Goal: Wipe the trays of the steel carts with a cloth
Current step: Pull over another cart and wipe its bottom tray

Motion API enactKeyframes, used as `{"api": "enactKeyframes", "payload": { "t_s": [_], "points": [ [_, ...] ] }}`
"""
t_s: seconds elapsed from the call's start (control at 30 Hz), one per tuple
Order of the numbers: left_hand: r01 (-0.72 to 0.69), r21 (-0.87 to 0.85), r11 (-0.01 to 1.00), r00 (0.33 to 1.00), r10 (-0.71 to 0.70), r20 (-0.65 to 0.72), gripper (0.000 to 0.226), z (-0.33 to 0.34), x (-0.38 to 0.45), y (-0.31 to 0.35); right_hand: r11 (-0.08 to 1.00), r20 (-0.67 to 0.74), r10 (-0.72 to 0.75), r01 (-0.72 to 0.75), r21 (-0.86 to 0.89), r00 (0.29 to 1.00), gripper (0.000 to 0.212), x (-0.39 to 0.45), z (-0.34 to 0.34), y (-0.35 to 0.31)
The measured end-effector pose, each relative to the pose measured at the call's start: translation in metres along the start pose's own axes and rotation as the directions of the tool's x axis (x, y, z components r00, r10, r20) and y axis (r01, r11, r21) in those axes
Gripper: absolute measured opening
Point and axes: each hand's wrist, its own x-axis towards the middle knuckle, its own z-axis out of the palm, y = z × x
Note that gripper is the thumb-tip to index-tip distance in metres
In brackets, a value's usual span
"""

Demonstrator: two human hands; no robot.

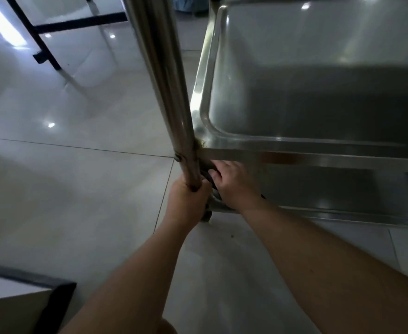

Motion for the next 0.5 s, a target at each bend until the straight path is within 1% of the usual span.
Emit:
{"api": "enactKeyframes", "payload": {
  "t_s": [0.03,0.07,0.1,0.13,0.17,0.2,0.27,0.37,0.43,0.5],
  "points": [
    [-0.013,-0.026,1.000,1.000,0.013,-0.010,0.013,0.003,-0.001,-0.001,0.999,0.085,-0.016,0.013,0.033,0.996,0.044,0.001,0.009,0.000],
    [-0.029,-0.042,0.999,0.999,0.028,-0.024,0.010,0.005,-0.001,-0.002,0.999,0.194,-0.032,0.027,0.029,0.981,0.050,-0.001,0.018,0.000],
    [-0.045,-0.047,0.998,0.998,0.043,-0.039,0.008,0.007,-0.001,-0.002,0.999,0.302,-0.047,0.053,-0.012,0.952,0.057,-0.005,0.028,0.002],
    [-0.059,-0.050,0.997,0.997,0.056,-0.060,0.011,0.008,-0.001,-0.003,0.992,0.377,-0.067,0.102,-0.073,0.924,0.064,-0.008,0.038,0.006],
    [-0.067,-0.052,0.996,0.995,0.063,-0.080,0.013,0.008,0.000,-0.004,0.980,0.415,-0.090,0.154,-0.125,0.905,0.068,-0.011,0.045,0.012],
    [-0.075,-0.054,0.996,0.993,0.070,-0.092,0.013,0.008,0.001,-0.004,0.970,0.419,-0.106,0.187,-0.157,0.902,0.066,-0.012,0.049,0.018],
    [-0.094,-0.045,0.995,0.993,0.091,-0.078,0.013,0.007,0.003,-0.005,0.962,0.375,-0.117,0.200,-0.189,0.919,0.057,-0.016,0.049,0.032],
    [-0.143,0.011,0.990,0.989,0.143,-0.032,0.010,0.003,0.007,-0.006,0.954,0.236,-0.047,0.113,-0.276,0.971,0.056,-0.038,0.035,0.069],
    [-0.159,0.019,0.987,0.987,0.159,-0.023,0.015,0.001,0.011,-0.009,0.952,0.100,0.037,-0.005,-0.305,0.994,0.064,-0.066,0.013,0.111],
    [-0.176,-0.037,0.984,0.984,0.174,-0.045,0.014,0.003,0.012,-0.012,0.923,-0.036,0.197,-0.198,-0.331,0.980,0.070,-0.088,-0.016,0.164]
  ]
}}
